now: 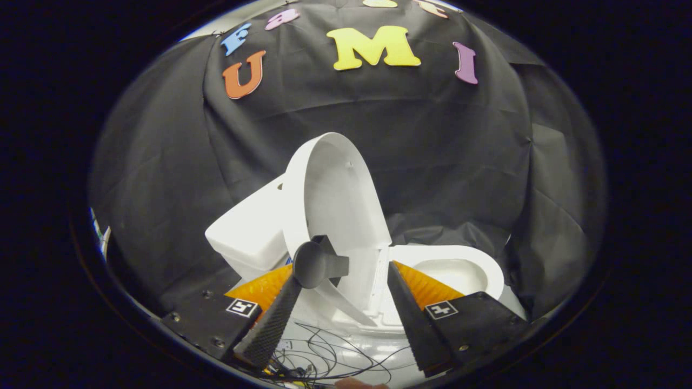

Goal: Open the toilet lid.

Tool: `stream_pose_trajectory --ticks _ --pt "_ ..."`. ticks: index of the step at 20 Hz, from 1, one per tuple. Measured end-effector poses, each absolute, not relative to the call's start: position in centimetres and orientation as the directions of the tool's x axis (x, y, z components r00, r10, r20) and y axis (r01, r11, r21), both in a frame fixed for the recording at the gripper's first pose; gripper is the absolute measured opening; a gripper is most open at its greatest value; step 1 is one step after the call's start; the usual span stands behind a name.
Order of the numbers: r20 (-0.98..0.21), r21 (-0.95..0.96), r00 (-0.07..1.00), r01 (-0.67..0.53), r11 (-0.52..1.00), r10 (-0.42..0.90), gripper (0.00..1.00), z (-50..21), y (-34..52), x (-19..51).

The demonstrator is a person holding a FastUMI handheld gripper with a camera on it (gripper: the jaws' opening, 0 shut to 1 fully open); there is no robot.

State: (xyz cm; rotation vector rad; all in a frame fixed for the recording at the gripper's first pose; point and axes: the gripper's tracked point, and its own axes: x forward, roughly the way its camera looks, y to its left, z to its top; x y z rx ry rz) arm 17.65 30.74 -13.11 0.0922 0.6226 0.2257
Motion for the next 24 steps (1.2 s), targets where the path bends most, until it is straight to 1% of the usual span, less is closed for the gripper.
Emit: stream_pose_trajectory --ticks 5,7,9,19,24 --pt "-0.546 0.189 0.770 -0.271 0.944 0.331 0.98 -12.2 30.4 15.5" --pt "-0.539 0.193 0.771 -0.279 0.941 0.339 0.95 -11.7 29.6 14.9" --pt "-0.525 0.195 0.781 -0.274 0.942 0.336 0.95 -11.0 28.5 14.5" --pt "-0.452 0.073 0.864 -0.209 0.975 0.219 0.95 -10.3 17.3 12.2" --pt "-0.404 0.062 0.897 -0.166 0.984 0.177 0.94 -9.9 11.9 9.8"
